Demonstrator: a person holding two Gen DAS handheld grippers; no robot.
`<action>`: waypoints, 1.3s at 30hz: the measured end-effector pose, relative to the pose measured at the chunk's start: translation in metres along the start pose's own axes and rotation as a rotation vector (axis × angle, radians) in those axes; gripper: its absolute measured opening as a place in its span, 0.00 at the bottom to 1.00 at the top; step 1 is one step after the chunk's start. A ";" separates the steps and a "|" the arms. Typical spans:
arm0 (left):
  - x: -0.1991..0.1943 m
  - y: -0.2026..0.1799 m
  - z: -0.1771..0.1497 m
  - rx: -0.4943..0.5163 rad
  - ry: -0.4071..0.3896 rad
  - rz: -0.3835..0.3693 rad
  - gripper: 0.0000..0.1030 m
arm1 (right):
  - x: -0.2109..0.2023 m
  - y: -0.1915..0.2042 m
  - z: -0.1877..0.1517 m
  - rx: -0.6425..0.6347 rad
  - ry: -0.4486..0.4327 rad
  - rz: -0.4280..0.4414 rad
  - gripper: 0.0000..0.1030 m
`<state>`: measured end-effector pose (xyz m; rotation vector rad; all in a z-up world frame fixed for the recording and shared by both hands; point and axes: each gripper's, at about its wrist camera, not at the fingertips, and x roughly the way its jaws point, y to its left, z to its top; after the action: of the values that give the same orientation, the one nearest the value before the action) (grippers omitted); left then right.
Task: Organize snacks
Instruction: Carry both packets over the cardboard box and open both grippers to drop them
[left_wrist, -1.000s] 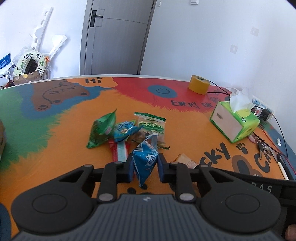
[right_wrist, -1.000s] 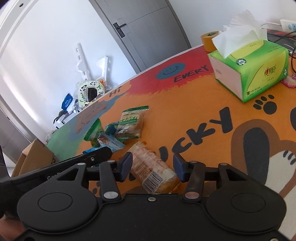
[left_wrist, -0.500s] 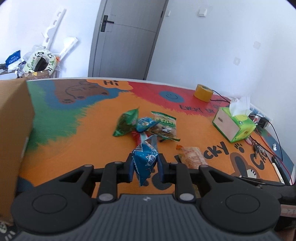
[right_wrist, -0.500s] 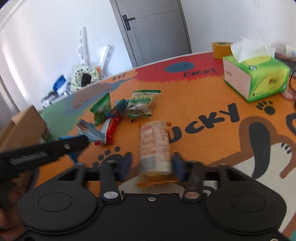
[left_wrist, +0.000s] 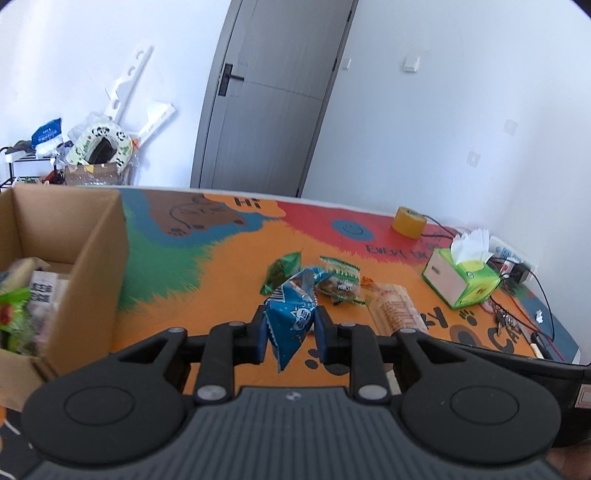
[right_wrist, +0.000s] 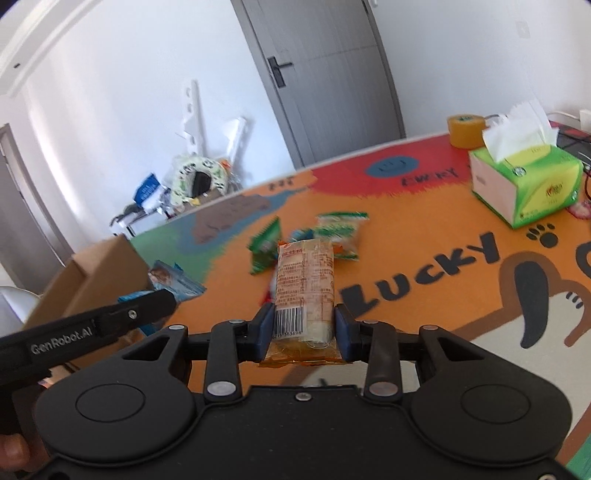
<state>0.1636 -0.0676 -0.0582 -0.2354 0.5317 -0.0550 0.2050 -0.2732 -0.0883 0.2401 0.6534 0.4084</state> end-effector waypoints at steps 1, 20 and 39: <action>-0.005 0.001 0.001 0.001 -0.009 0.002 0.24 | -0.002 0.003 0.001 -0.002 -0.007 0.007 0.35; -0.069 0.043 0.020 -0.040 -0.112 0.069 0.24 | -0.014 0.064 0.013 -0.072 -0.057 0.117 0.35; -0.093 0.123 0.039 -0.143 -0.168 0.201 0.24 | 0.011 0.135 0.023 -0.145 -0.040 0.209 0.35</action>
<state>0.1021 0.0705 -0.0086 -0.3218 0.3898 0.1975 0.1879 -0.1494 -0.0308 0.1787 0.5588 0.6470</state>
